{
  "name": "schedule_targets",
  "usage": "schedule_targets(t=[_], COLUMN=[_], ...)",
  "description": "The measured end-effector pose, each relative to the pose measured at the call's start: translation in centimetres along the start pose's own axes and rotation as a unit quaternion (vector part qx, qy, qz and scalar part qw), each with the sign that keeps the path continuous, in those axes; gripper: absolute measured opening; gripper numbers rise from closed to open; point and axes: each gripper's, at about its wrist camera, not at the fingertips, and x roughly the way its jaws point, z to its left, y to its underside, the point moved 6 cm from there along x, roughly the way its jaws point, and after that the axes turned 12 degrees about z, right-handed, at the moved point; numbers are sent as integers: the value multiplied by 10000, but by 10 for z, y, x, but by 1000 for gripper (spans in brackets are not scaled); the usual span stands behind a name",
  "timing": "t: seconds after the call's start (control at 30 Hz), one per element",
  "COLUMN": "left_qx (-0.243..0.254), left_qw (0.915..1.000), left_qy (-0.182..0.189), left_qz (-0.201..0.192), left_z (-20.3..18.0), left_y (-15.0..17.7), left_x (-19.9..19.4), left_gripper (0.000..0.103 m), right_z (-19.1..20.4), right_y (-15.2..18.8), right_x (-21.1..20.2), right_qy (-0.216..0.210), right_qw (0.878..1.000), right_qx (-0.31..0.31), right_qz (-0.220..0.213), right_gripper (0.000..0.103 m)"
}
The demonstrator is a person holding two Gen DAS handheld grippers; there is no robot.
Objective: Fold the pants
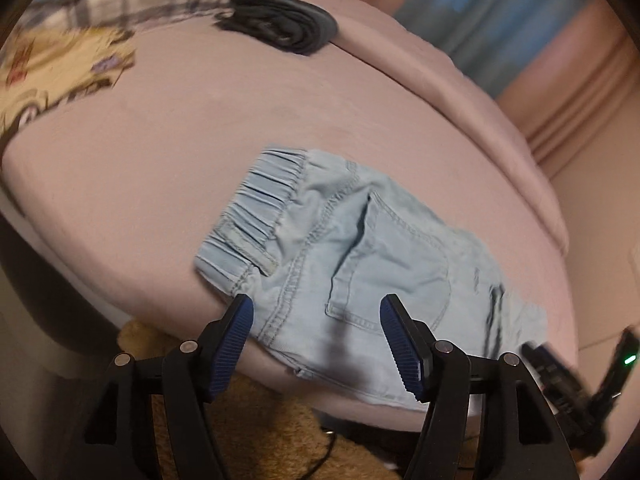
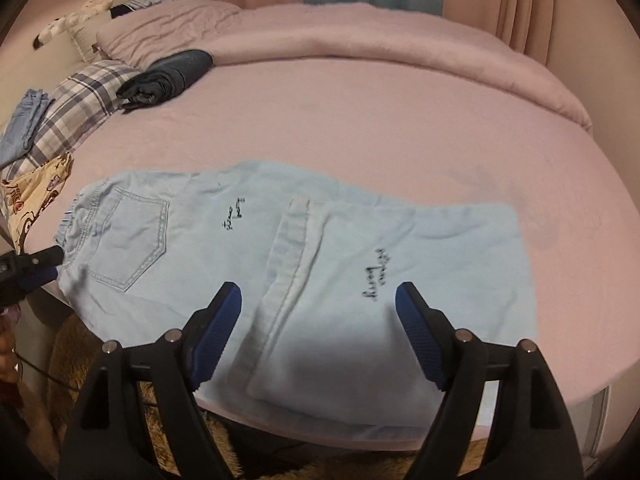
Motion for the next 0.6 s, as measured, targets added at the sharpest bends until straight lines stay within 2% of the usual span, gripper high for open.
schedule_targets(t=[0.1, 0.2, 0.23, 0.3, 0.43, 0.5, 0.6], left_qx=[-50, -133, -161, -298, -549, -645, -620], left_qw=[9999, 9983, 9975, 9978, 9978, 9971, 9977], left_qy=[12, -380, -477, -542, -170, -160, -141], left_qz=[-113, -429, -500, -247, 333, 376, 234], left_z=[6, 14, 19, 29, 38, 41, 37], left_y=[-2, -8, -10, -13, -9, -12, -16], left_x=[-9, -23, -24, -11, 22, 30, 27], left_gripper=[66, 67, 71, 72, 72, 72, 72], right_z=[2, 0, -1, -1, 3, 5, 4], right_y=[12, 22, 24, 26, 27, 28, 29], right_x=[14, 23, 25, 26, 31, 33, 33], right_qy=[-31, -41, -28, -7, 94, 182, 203], right_qw=[9997, 9990, 9989, 9989, 9988, 9989, 9989], right_qx=[32, 92, 124, 146, 46, -31, -46], right_qz=[260, 439, 452, 445, 469, 441, 413], right_gripper=[80, 81, 81, 81, 85, 86, 86])
